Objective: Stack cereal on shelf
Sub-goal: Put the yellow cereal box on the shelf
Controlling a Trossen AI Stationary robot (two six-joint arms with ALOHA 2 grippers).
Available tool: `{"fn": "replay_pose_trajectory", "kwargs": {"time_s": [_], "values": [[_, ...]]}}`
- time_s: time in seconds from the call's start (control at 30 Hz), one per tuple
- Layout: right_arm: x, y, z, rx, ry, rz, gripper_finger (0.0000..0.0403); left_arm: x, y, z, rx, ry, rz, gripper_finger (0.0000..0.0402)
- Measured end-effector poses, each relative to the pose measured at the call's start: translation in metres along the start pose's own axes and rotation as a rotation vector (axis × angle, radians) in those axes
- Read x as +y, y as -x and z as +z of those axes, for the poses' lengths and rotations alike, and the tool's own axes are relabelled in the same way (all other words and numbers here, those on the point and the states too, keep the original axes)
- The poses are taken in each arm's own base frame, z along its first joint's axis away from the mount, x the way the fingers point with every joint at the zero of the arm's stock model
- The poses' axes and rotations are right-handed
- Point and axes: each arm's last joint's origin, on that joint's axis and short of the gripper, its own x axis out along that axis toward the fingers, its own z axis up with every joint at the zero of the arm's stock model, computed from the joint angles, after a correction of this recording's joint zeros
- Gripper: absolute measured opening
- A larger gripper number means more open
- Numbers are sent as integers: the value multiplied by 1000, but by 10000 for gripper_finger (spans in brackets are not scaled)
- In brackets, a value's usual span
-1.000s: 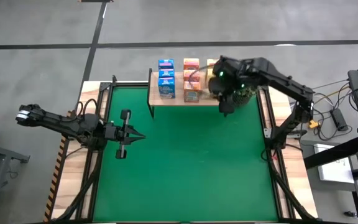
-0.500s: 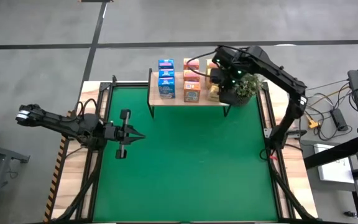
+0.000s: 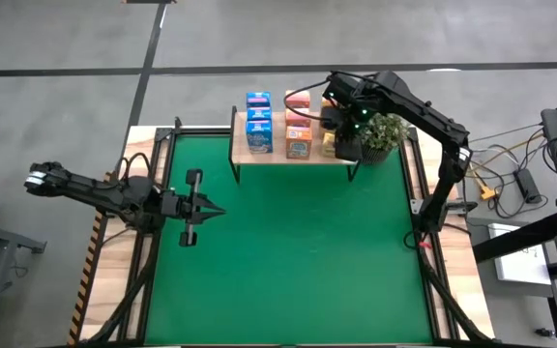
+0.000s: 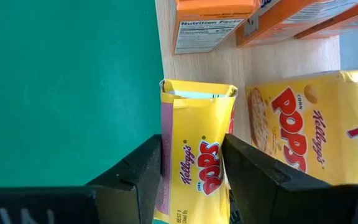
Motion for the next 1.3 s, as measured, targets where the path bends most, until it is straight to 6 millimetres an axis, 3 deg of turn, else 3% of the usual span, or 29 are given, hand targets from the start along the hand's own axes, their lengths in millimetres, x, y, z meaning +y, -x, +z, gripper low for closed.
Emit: {"fn": "replay_pose_trajectory", "kwargs": {"time_s": [0.53, 0.87, 1.3], "values": [[1, 4, -1, -22, 52, -12, 180, 0, 0, 0, 4, 0, -1, 0], [0, 4, 1, -42, 55, -21, 158, 0, 0, 0, 4, 0, -1, 0], [-2, 4, 2, -31, 45, -74, 216, 0, 0, 0, 3, 0, -1, 0]]}}
